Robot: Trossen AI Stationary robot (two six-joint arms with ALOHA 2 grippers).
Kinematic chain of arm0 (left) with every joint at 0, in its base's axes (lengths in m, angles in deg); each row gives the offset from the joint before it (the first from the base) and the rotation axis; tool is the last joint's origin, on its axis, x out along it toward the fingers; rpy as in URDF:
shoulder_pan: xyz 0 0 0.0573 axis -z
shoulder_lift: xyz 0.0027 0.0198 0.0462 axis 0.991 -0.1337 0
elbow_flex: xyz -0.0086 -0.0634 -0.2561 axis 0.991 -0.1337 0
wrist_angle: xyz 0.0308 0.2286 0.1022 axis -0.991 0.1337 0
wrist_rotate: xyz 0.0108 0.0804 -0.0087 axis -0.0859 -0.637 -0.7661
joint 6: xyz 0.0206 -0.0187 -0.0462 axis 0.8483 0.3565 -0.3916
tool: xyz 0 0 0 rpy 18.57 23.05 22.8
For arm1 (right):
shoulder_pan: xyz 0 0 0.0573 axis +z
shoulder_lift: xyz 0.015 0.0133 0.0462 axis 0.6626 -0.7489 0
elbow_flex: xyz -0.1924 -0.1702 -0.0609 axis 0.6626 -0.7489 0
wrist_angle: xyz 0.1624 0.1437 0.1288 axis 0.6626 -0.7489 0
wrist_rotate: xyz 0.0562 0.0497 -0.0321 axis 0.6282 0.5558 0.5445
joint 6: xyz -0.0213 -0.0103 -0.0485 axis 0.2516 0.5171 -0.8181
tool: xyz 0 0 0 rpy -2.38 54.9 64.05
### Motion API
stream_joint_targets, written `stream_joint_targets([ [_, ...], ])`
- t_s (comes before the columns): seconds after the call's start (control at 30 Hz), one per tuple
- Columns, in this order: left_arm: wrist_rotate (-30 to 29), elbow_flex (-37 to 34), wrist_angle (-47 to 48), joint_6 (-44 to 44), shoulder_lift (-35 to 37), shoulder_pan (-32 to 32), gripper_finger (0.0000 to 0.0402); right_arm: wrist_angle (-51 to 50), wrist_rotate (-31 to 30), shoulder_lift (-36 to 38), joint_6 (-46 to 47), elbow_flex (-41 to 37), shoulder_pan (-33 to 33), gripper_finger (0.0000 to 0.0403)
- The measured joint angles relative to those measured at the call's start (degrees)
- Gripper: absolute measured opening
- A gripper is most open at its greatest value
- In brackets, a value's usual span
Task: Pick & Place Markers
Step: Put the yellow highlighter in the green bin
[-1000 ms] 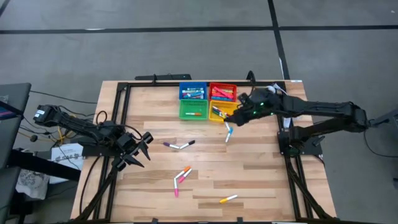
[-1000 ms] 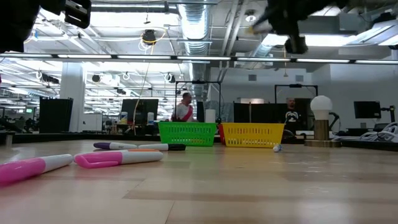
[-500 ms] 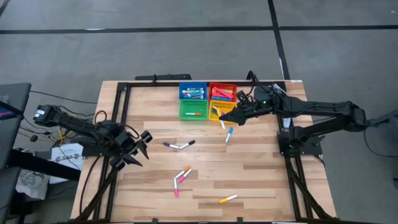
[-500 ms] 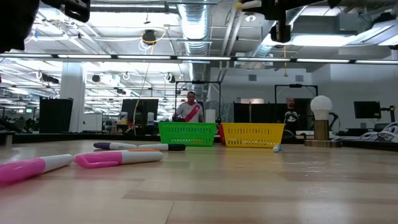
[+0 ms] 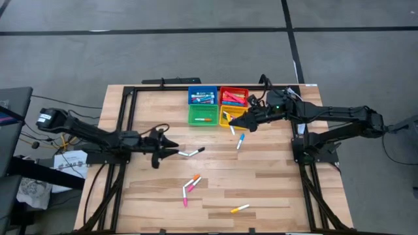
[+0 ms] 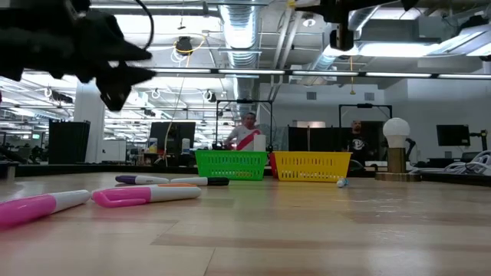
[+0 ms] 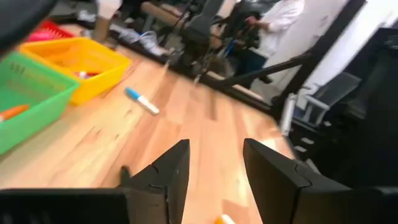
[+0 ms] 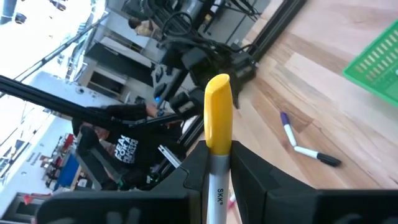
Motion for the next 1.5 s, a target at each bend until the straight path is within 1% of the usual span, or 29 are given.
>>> stream_joint_targets([
  [0.17,-0.02,0.24,-2.55,-0.24,-4.08,-1.68,0.015,0.13,-0.26,0.0,-0.59,0.0,-0.01,0.0044],
  [0.37,0.02,0.24,-3.64,-0.51,-4.15,-1.66,0.015,0.13,-0.39,0.0,-1.45,0.0,-0.01,0.0044],
  [0.47,-0.1,0.24,-6.58,-1.18,-4.16,-1.66,0.015,0.13,-0.39,0.0,-1.46,0.0,-0.01,0.0044],
  [0.5,-1.19,0.24,-8.28,-1.15,-4.15,-1.66,0.015,0.13,-0.42,0.0,-1.46,0.0,-0.01,0.0043],
  [0.57,-5.5,0.48,-12.18,-1.16,-4.15,-1.67,0.015,0.13,-0.75,0.0,-1.47,0.0,0.14,0.0043],
  [0.63,-9.42,2.36,-13.85,-0.68,-4.13,-1.73,0.015,0.8,-2.17,-0.67,-1.75,0.0,0.73,0.0044],
  [0.67,-10.08,3.74,-13.86,0.38,-4.12,-1.95,0.015,1.42,-2.55,-1.23,-1.95,0.0,1.11,0.0044],
  [0.7,-10.06,5.28,-13.75,1.7,-4.2,-2.3,0.015,2.15,-2.86,-2.02,-1.96,-0.02,1.45,0.0044],
  [0.83,-10.02,12.23,-13.91,6.77,-5.99,-4.55,0.015,11.8,-2.97,-7.59,-3.1,-0.02,2.97,0.0044],
  [0.9,-8.97,15.02,-13.82,7.33,-6.96,-6.29,0.015,16.95,-2.28,-10.81,-3.72,-0.02,3.62,0.0044],
  [0.97,-6.48,17.17,-13.65,5.5,-8.02,-8.09,0.015,22.46,-1.47,-14.07,-4.51,0.06,4.09,0.0045],
  [1.13,2.96,18.15,-13.02,-6.84,-9.4,-12.38,0.015,32.09,-1.12,-20.41,-7.19,-0.06,4.25,0.0044],
  [1.27,8.99,18.17,-12.75,-13.78,-11.26,-13.39,0.015,39.85,-1.53,-23.99,-9.21,0.2,4.21,0.0044],
  [1.33,10.52,18.15,-12.59,-15.74,-12.24,-13.24,0.015,41.21,-1.53,-25.61,-9.17,0.94,4.1,0.0044],
  [1.5,11.15,18.15,-12.75,-18.05,-13.24,-12.97,0.015,41.58,-1.49,-28.95,-9.13,4.43,4.1,0.0044],
])
